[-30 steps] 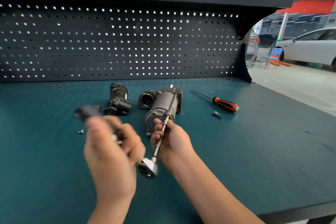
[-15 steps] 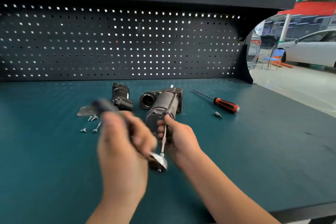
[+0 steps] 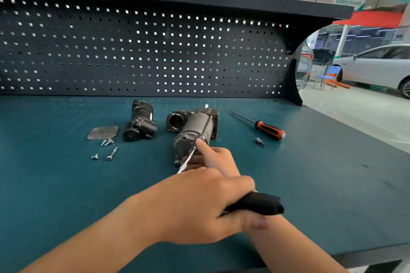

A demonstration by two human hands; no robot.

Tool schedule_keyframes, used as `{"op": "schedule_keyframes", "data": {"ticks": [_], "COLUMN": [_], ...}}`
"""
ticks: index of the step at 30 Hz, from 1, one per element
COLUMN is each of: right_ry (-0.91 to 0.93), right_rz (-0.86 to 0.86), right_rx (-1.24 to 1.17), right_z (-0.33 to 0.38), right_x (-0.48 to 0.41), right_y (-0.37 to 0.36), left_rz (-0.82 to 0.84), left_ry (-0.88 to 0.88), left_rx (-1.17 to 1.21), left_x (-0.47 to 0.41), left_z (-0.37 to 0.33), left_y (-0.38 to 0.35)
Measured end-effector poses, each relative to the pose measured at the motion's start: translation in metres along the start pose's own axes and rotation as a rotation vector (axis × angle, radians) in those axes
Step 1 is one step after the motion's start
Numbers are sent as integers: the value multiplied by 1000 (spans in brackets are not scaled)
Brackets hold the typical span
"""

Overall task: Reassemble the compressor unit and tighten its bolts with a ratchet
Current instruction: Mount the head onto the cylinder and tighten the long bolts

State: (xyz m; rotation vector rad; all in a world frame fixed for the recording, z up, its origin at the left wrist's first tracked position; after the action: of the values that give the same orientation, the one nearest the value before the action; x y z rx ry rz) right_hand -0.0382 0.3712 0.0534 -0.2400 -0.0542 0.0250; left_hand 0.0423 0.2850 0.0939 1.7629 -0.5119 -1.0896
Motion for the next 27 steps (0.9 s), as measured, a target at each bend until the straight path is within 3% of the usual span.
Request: {"op": "schedule_keyframes", "data": {"ticks": [1,3,6,8,9,11,13,15,19,23,27], "right_ry": [32,81,84,29,10,-10,-20,-28,-51,-38,-38], "right_rz": [-8,68,34,22,24,25,37,60,97,108,123], "right_rx": [57,85,27,-20,-41,-86,-120,-162,-193,-173,-149], "right_z": [0,0,2,2,1,2,0,0,0,0,1], "right_x": [-1,-1,0,0,1,1,0,0,1,0,-1], "right_y": [0,-3,-4,-5,-7,-8,-9,-10,-8,-5,-4], "left_rz": [-7,-223,-868,-1298,-1434,-1543,-1519,-1353,-1005,-1003,-894], "left_ry": [3,79,287,463,548,704,835,957,983,1039,1046], "left_rx": [25,313,981,1300,1413,1665,1804,1740,1648,1576,1819], "left_x": [-2,-6,2,13,20,33,43,45,29,27,31], "left_z": [0,-1,0,7,12,22,25,15,-11,-10,-7], "left_y": [-1,3,11,8,3,-1,-8,-19,-42,-28,-16]}}
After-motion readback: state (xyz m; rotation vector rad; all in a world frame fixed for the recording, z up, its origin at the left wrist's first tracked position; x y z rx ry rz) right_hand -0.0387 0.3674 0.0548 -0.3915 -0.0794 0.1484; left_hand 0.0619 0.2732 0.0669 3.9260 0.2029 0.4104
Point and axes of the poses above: each hand's wrist, its own x-axis away from the middle knuckle, its own y-axis out of the back of the hand, z = x × y, the point moved 1 cm from there along -x, towards the middle knuckle, and after that the axes turned 6 degrees about -x, right-handed, at the moved point
